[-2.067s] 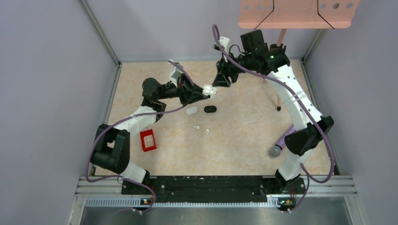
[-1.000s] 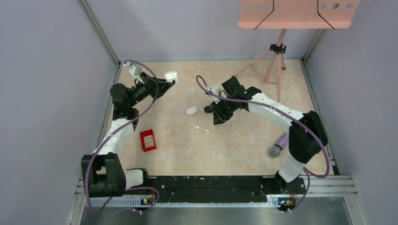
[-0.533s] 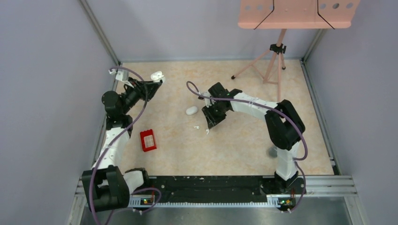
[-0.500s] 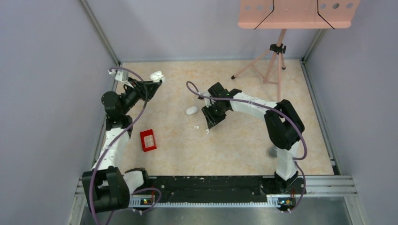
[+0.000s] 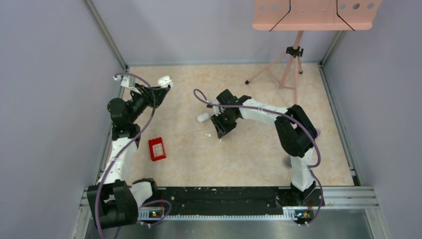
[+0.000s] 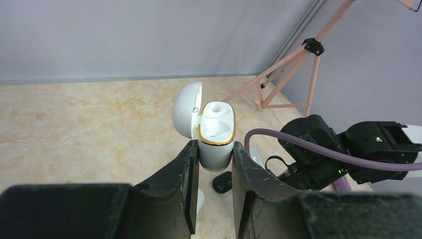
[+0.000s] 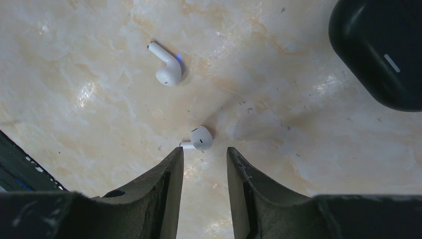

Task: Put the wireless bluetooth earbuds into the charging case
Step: Pick up the earbud from the center of the board.

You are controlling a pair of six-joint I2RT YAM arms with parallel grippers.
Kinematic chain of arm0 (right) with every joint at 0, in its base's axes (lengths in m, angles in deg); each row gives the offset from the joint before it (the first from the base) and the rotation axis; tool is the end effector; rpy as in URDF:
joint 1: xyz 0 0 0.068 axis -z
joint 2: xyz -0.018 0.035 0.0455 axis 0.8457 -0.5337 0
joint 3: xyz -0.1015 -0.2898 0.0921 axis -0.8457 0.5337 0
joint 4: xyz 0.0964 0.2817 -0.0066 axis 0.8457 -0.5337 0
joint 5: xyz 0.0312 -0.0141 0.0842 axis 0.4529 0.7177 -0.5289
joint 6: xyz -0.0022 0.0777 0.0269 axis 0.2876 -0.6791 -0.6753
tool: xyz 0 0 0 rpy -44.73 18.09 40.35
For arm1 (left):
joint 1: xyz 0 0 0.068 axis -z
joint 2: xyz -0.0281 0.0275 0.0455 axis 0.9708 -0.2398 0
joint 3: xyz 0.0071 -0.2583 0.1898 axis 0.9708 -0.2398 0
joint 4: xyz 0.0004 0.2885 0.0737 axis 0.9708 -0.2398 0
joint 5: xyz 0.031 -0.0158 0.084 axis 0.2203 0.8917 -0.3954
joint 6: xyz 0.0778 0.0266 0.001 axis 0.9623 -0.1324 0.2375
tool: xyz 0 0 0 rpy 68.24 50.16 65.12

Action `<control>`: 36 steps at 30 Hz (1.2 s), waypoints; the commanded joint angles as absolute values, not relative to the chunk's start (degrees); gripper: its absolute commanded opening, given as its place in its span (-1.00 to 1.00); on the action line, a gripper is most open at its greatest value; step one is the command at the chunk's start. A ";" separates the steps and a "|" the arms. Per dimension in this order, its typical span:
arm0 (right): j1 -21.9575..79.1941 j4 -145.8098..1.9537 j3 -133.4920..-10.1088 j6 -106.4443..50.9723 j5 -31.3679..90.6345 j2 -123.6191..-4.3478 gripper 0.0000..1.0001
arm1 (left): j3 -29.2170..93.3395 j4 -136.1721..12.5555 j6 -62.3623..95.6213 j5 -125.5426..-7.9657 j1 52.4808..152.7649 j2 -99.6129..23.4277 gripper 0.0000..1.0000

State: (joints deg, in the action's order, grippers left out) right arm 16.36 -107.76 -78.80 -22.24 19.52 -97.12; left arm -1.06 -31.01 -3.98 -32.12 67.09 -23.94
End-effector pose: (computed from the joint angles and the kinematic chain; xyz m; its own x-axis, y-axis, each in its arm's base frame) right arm 0.3417 0.3301 0.1699 -0.7120 -0.5982 -0.3678 -0.6991 0.6530 0.2913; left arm 0.2829 -0.0044 0.3599 -0.1354 -0.4168 -0.8989 0.5594 0.7167 -0.4165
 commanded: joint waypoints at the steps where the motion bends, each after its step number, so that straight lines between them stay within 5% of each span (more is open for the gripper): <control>1: 15.42 -107.38 -81.11 -22.24 19.54 -98.04 -0.26 | -1.08 -29.27 -3.25 -33.16 66.72 -22.74 -1.00; 36: 14.20 -106.13 -79.59 -19.51 22.23 -99.85 -0.42 | -2.75 -31.04 -2.99 -33.55 66.68 -21.44 -1.00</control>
State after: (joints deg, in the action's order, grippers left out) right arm 15.35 -107.30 -78.80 -21.48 20.78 -98.89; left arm -2.42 -32.30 -3.52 -32.71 67.00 -22.80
